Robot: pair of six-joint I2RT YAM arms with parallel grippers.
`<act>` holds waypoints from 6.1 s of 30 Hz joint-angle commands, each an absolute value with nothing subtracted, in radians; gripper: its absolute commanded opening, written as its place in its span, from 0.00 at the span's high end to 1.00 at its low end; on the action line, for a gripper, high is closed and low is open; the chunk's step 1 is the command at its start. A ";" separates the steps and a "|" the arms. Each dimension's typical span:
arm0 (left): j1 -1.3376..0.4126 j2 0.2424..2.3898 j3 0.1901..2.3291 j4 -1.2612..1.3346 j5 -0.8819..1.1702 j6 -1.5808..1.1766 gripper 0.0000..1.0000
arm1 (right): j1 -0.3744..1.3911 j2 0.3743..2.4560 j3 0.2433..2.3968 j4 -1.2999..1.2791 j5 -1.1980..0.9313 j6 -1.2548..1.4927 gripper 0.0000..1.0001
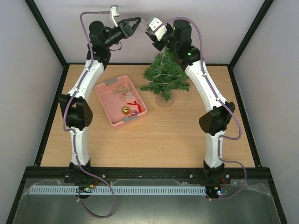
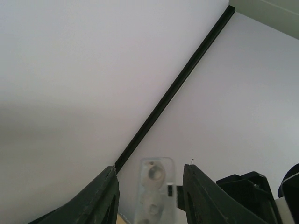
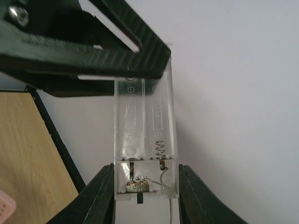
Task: Decorate the small christmas tree
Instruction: Wrap the decoration item around the Christmas tree.
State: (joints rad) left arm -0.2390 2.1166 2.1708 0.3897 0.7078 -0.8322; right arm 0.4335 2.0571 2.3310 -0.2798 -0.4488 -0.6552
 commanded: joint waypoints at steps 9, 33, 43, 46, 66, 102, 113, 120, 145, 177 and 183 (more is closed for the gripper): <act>-0.233 2.150 2.187 0.565 0.747 -0.988 0.93 | 0.442 2.010 2.321 -0.287 -0.453 -0.668 0.75; -0.232 2.110 2.126 0.640 0.686 -0.993 0.97 | 0.436 1.469 1.718 -0.208 -0.050 -0.142 0.26; -0.236 2.117 2.100 0.621 0.686 -0.957 0.97 | 0.436 1.535 1.800 -0.261 -0.081 -0.128 0.29; -0.236 2.114 2.097 0.595 0.683 -0.930 0.97 | 0.436 1.554 1.843 -0.289 -0.044 -0.105 0.29; -0.234 2.083 2.102 0.452 0.637 -0.777 0.96 | 0.118 1.531 1.525 -0.191 -0.057 0.541 0.50; -0.248 2.084 2.108 0.378 0.607 -0.687 0.97 | 0.072 1.900 1.208 0.370 -0.276 1.499 0.44; -0.250 2.075 2.104 0.364 0.612 -0.677 0.97 | 0.063 1.912 1.182 0.489 -0.330 1.561 0.67; -0.249 2.062 2.097 0.311 0.601 -0.623 0.97 | 0.038 1.904 1.168 0.649 -0.368 1.530 0.98; -0.199 1.985 2.086 0.129 0.280 -0.379 0.98 | 0.015 1.701 1.304 1.003 -0.313 0.902 0.98; -0.063 1.837 2.014 -0.044 0.235 -0.309 0.97 | 0.092 1.790 1.578 0.238 -0.450 0.614 0.71; -0.060 1.819 2.010 0.080 0.351 -0.384 0.97 | 0.096 1.629 1.578 0.122 -0.445 0.478 0.57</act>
State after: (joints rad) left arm -0.0669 1.8446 2.0205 -0.0292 0.2581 -0.3367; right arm 0.0975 1.7771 1.5421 0.2283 -0.4377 0.6155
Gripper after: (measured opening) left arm 0.134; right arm 0.406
